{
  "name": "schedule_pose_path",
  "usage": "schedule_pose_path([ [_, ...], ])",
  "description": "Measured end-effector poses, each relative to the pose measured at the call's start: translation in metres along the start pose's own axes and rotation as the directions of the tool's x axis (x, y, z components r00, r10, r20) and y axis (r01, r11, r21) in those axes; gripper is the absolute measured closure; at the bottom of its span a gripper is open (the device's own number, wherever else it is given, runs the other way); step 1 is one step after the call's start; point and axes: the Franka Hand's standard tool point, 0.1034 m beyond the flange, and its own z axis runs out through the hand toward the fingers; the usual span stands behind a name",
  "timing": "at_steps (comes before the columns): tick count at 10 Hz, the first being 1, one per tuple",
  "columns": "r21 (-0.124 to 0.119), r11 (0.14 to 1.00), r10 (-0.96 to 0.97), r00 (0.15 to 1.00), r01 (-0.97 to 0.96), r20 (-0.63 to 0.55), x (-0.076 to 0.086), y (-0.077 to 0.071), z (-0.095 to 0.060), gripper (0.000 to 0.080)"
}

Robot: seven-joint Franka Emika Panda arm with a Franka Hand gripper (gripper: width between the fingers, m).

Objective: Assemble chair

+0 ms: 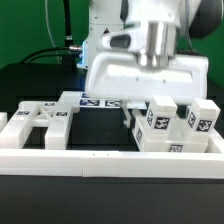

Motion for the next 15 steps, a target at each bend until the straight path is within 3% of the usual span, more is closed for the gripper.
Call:
schedule_pose_path([
  [2,0.017,1.0,0.015,1.0,-0.016,0.024,0.004,0.016,-0.024,0.0465],
  [3,0.029,0.999,0.02,0.999,-0.021,0.041,0.007,0.017,-0.03,0.0465],
  [5,0.046,0.998,0.03,0.995,-0.035,0.096,0.0,0.012,-0.026,0.0465],
  [6,0.072,0.996,0.032,0.978,-0.048,0.207,-0.007,0.007,-0.026,0.0465],
  [8,0.094,0.993,0.028,0.927,-0.068,0.375,-0.018,0.017,-0.032,0.0465],
  [10,0.085,0.994,0.017,0.848,-0.073,0.53,-0.02,0.02,-0.043,0.0465],
  [12,0.067,0.995,0.018,0.774,-0.078,0.633,-0.019,0.03,-0.035,0.0465],
  [15,0.046,0.995,0.013,0.586,-0.086,0.81,-0.034,0.048,-0.024,0.0465],
])
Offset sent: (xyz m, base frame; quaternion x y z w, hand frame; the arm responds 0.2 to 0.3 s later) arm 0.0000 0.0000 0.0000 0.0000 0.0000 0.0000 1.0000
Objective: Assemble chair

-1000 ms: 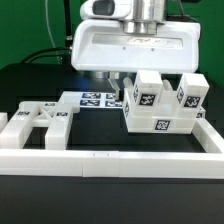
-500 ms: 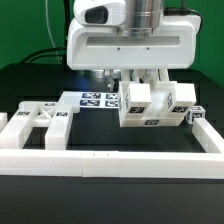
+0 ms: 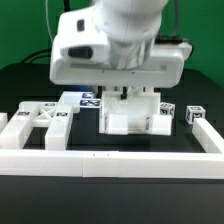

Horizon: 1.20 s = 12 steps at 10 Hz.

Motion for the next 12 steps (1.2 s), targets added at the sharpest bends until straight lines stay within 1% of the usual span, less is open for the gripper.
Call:
schedule_pose_path([
  [1,0.013,1.0,0.006,0.993,-0.008,0.121,-0.007,0.003,0.004,0.0465],
  [2,0.006,1.0,0.004,0.996,-0.005,0.09,0.006,0.004,0.001,0.0465],
  [3,0.008,1.0,0.004,0.996,-0.005,0.089,0.006,0.004,-0.001,0.0465],
  [4,0.008,1.0,0.013,0.996,-0.014,0.088,0.009,0.007,0.0,0.0465],
  [5,0.006,1.0,0.018,0.995,-0.019,0.093,0.012,0.009,0.004,0.0465],
  [6,0.007,1.0,0.02,0.995,-0.021,0.095,0.012,0.011,0.006,0.024],
  [7,0.007,1.0,0.023,0.995,-0.023,0.095,0.013,0.012,0.007,0.024],
  [8,0.005,1.0,0.022,0.995,-0.023,0.095,0.015,0.011,0.009,0.0168],
  [11,-0.003,1.0,0.012,0.998,-0.012,0.069,0.021,0.015,0.011,0.0151],
  [12,-0.006,1.0,-0.003,0.999,0.004,0.044,0.026,0.018,0.01,0.0151],
])
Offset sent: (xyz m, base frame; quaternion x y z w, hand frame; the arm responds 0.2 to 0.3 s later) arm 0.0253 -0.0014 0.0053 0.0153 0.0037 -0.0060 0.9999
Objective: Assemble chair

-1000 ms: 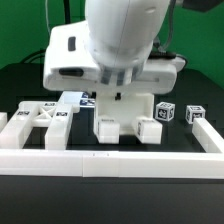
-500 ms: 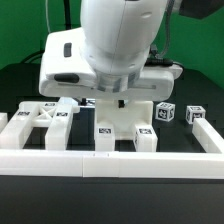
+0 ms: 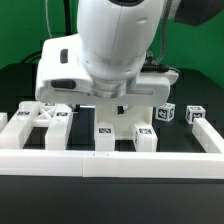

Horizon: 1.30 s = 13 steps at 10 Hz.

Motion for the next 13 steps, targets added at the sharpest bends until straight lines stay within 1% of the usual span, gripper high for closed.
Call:
schedule_pose_path([
  [1,-0.006,1.0,-0.014,0.999,0.014,-0.051,0.005,0.002,-0.003,0.0151],
  [2,0.001,1.0,-0.011,0.999,0.011,-0.042,0.0,0.003,-0.003,0.0151],
  [3,0.0,1.0,-0.012,0.999,0.012,-0.051,0.001,0.003,-0.007,0.0151],
  [4,-0.002,1.0,-0.012,0.993,0.012,-0.114,0.004,0.004,-0.02,0.0151],
  [5,-0.001,1.0,-0.006,0.981,0.006,-0.193,0.003,0.009,-0.031,0.0151],
  [6,0.0,1.0,0.002,0.965,-0.002,-0.261,0.001,0.011,-0.036,0.0151],
  [8,-0.012,1.0,0.005,0.917,-0.011,-0.399,0.008,0.015,-0.039,0.0151],
  [9,-0.013,1.0,0.003,0.9,-0.01,-0.435,0.006,0.018,-0.039,0.0151],
  [10,-0.007,1.0,-0.021,0.871,0.02,-0.491,0.006,0.032,-0.044,0.0151],
  [11,0.01,1.0,-0.017,0.832,0.027,-0.554,0.002,0.053,-0.047,0.0151],
  [12,0.012,1.0,-0.011,0.815,0.022,-0.579,-0.004,0.07,-0.045,0.0151],
  [13,0.006,1.0,-0.019,0.791,0.029,-0.612,-0.004,0.081,-0.044,0.0151],
])
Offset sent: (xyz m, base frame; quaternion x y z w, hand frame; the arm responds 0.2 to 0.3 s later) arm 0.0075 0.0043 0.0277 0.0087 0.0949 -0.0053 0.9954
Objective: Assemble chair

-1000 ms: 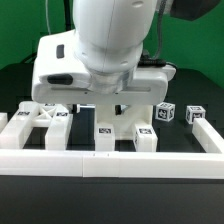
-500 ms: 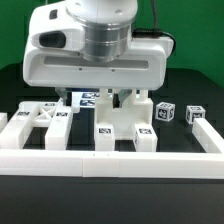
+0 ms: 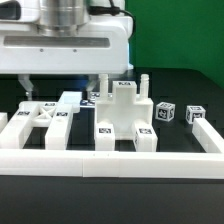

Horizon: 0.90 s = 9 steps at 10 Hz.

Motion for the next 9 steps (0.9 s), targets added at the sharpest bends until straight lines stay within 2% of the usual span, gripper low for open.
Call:
schedule_pose_path([
  [2,-0.002,1.0,0.011,1.0,-0.011,0.007,-0.001,-0.001,0.001,0.0151],
  [3,0.002,1.0,0.019,1.0,-0.019,0.009,-0.002,0.001,0.003,0.0151],
  [4,0.018,0.998,0.055,0.998,-0.055,0.016,-0.005,0.005,0.01,0.0151],
  [5,0.021,0.996,0.086,0.996,-0.086,0.022,-0.006,0.008,0.016,0.0151],
  [9,0.011,0.995,0.1,0.995,-0.1,0.004,-0.003,0.006,0.019,0.0151],
])
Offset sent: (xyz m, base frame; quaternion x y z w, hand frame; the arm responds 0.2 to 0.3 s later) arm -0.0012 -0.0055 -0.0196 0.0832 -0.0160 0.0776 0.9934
